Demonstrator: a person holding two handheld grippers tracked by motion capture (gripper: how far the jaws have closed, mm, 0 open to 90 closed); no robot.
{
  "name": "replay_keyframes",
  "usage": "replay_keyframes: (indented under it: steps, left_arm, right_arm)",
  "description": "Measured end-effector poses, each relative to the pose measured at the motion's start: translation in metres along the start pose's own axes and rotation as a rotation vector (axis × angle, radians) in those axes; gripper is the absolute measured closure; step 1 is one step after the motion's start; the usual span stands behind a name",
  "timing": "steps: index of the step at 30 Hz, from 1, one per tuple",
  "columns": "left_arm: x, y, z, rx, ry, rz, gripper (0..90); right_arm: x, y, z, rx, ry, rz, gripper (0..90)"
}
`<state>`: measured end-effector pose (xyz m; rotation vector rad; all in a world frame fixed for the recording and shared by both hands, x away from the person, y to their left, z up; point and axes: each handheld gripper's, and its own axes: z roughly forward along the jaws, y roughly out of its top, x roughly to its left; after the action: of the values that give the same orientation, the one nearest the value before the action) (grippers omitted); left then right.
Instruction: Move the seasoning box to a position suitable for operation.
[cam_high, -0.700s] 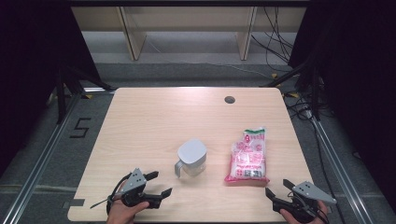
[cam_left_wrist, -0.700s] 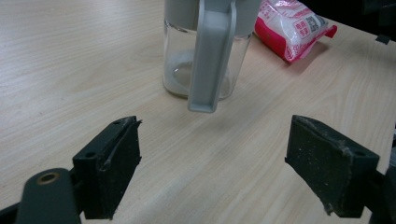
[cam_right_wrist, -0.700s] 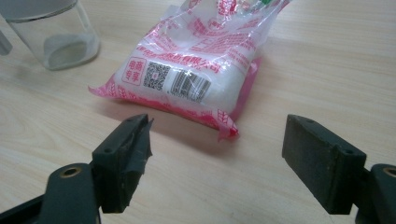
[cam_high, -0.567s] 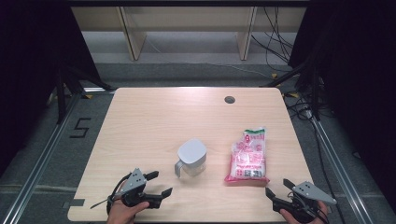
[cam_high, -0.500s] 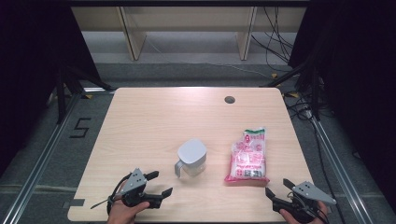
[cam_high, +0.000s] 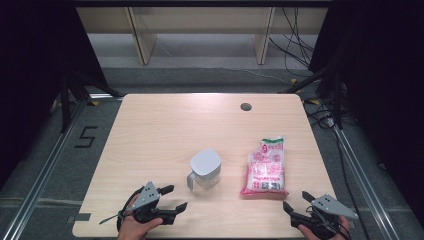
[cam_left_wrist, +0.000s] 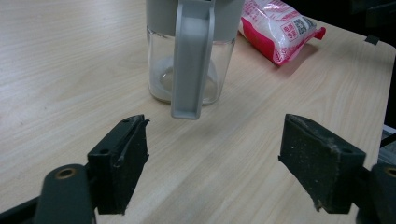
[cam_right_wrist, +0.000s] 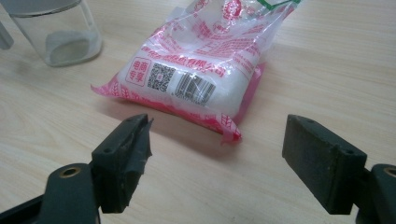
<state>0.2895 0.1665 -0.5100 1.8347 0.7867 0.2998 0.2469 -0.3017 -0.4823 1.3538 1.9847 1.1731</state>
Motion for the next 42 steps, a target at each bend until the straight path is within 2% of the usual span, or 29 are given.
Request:
replay_keyframes:
  steps: [1,2,3,4,5,6,7,8,9,10,13,14,15,20,21,22,24,25,26,27,28,30,36,39,40,42]
  left_arm:
    - [0.0,0.001,-0.001,0.009,0.008,0.01,25.2]
    - [-0.001,0.002,0.001,-0.011,-0.007,0.014,27.2]
    - [-0.001,0.002,0.001,-0.011,-0.007,0.014,29.4]
    - [0.0,0.004,0.001,0.007,0.003,0.035,29.4]
    - [-0.001,0.004,0.004,-0.013,-0.019,0.009,30.9]
    - [0.0,0.006,0.007,-0.009,-0.026,0.002,32.3]
    - [0.0,0.006,0.007,-0.009,-0.026,0.002,32.4]
    - [0.0,0.008,0.009,-0.007,-0.011,0.006,33.5]
    - [0.001,0.01,0.009,0.001,0.007,0.017,35.0]
    - [0.001,0.013,0.013,-0.033,0.004,0.001,37.3]
    - [0.001,0.019,0.017,-0.04,0.0,0.013,39.1]
    - [0.0,0.021,0.02,-0.048,-0.001,0.017,41.1]
    - [0.0,0.023,0.022,-0.05,-0.011,0.024,41.1]
    - [0.002,0.033,0.03,-0.061,-0.003,0.038,45.7]
    - [0.002,0.033,0.03,-0.061,-0.003,0.038,47.9]
    - [0.002,0.038,0.033,-0.06,0.01,0.061,50.9]
    - [0.003,0.04,0.035,-0.061,0.007,0.064,52.3]
    - [0.003,0.043,0.038,-0.063,0.019,0.071,56.9]
    - [0.003,0.043,0.038,-0.063,0.019,0.071,57.6]
    - [0.004,0.044,0.04,-0.07,0.008,0.076,57.6]
    - [0.005,0.045,0.041,-0.075,0.022,0.065,66.7]
    - [0.005,0.045,0.042,-0.079,0.012,0.059,67.4]
    - [0.002,0.048,0.048,-0.068,0.052,0.075,67.9]
    - [0.003,0.05,0.051,-0.077,0.041,0.072,68.0]
    - [0.002,0.05,0.052,-0.069,0.053,0.074,68.1]
    - [0.003,0.051,0.057,-0.076,0.048,0.088,68.1]
  right_arm:
    - [0.0,0.0,0.0,0.001,-0.001,0.001,24.1]
    - [0.0,0.0,0.0,0.004,-0.003,0.001,24.1]
    - [0.0,0.0,0.0,0.004,-0.003,0.001,24.1]
    - [-0.002,0.0,0.001,0.001,0.004,-0.018,24.1]
    - [-0.002,-0.001,0.002,0.005,-0.009,-0.023,24.1]
    - [0.001,-0.001,0.001,0.02,0.0,0.014,24.1]
    - [0.001,-0.001,0.001,0.02,0.0,0.014,24.1]
    - [-0.001,-0.001,0.003,0.01,-0.014,-0.03,24.1]
    - [-0.001,-0.001,0.003,0.01,-0.014,-0.03,24.1]
    - [-0.002,-0.001,0.003,0.008,-0.014,-0.038,24.2]
    - [-0.001,-0.001,0.003,0.008,-0.002,-0.028,24.2]
    - [-0.002,0.0,0.002,-0.002,-0.006,-0.051,24.2]
    - [-0.002,0.0,0.002,-0.002,-0.006,-0.051,24.2]
    - [-0.002,0.0,0.003,0.003,-0.001,-0.051,24.2]
    - [-0.002,0.0,0.003,0.003,-0.001,-0.051,24.2]
    - [-0.002,0.0,0.003,0.003,-0.004,-0.05,24.1]
    - [-0.002,0.0,0.003,0.002,-0.003,-0.05,24.2]
    - [-0.004,0.0,0.003,-0.001,-0.004,-0.068,24.2]
    - [-0.004,0.0,0.003,-0.001,-0.004,-0.068,24.2]
    - [-0.003,0.0,0.003,0.003,-0.003,-0.048,24.1]
    - [-0.003,-0.001,0.003,0.006,-0.004,-0.047,24.2]
    - [-0.003,-0.001,0.004,0.006,-0.003,-0.046,24.2]
    - [-0.003,0.0,0.003,0.005,-0.005,-0.048,24.3]
    - [-0.003,0.0,0.003,0.007,-0.004,-0.046,24.3]
    - [-0.003,0.0,0.004,0.004,-0.005,-0.049,24.4]
    - [-0.003,0.0,0.003,0.005,-0.005,-0.046,24.4]
